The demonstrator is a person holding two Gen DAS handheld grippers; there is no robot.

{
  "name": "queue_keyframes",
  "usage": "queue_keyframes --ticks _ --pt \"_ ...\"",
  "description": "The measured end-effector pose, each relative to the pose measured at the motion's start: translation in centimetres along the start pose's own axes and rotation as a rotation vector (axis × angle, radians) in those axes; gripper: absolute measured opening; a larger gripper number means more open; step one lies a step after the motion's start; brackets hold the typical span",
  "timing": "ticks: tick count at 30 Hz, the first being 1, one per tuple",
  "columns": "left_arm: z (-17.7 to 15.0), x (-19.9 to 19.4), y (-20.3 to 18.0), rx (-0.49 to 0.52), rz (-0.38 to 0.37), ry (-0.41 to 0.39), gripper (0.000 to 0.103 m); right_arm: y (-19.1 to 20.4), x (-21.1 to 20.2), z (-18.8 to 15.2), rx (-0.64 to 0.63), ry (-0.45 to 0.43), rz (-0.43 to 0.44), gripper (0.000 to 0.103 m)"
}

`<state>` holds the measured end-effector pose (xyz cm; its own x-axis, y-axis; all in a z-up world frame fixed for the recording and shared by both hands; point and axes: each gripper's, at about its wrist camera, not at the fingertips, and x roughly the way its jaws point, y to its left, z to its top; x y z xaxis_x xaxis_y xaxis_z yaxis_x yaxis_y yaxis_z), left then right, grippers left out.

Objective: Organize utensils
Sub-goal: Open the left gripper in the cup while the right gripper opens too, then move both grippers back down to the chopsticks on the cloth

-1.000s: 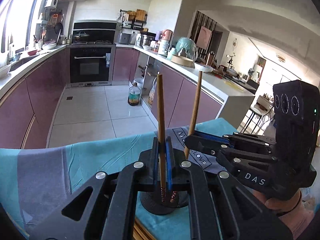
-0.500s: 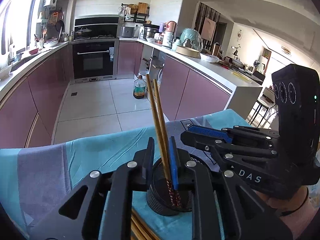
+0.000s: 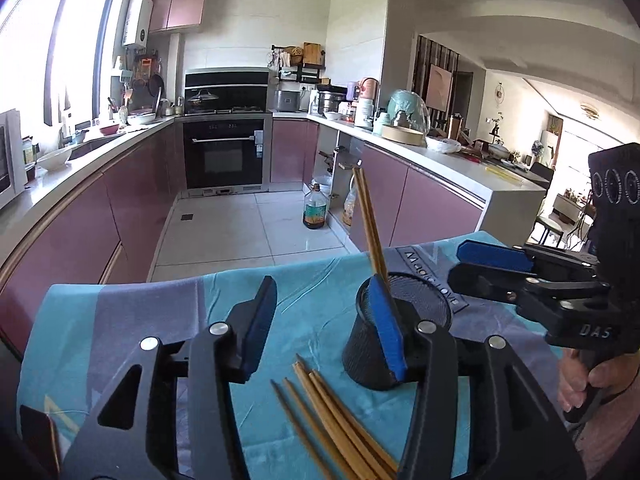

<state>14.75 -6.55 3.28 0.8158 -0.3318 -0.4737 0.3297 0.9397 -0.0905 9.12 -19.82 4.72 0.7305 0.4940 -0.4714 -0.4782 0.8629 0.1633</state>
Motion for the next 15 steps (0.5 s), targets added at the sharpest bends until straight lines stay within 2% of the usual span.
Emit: queue_keyframes --ticks 5,11,15 --pt "-4.4 -0.5 1.7 -0.001 0.022 0.098 0.048 1.9 1.1 -3.2 -0.019 0.091 0.054 0.042" --pt "-9.7 0.7 3.1 -0.037 0.032 0.220 0.048 2.3 4.5 -7.6 0.040 0.249 0.046 0.041" --pt "-11.9 1.4 3.3 -0.050 0.031 0.260 0.048 2.2 5.4 -9.0 0.072 0.293 0.037 0.041"
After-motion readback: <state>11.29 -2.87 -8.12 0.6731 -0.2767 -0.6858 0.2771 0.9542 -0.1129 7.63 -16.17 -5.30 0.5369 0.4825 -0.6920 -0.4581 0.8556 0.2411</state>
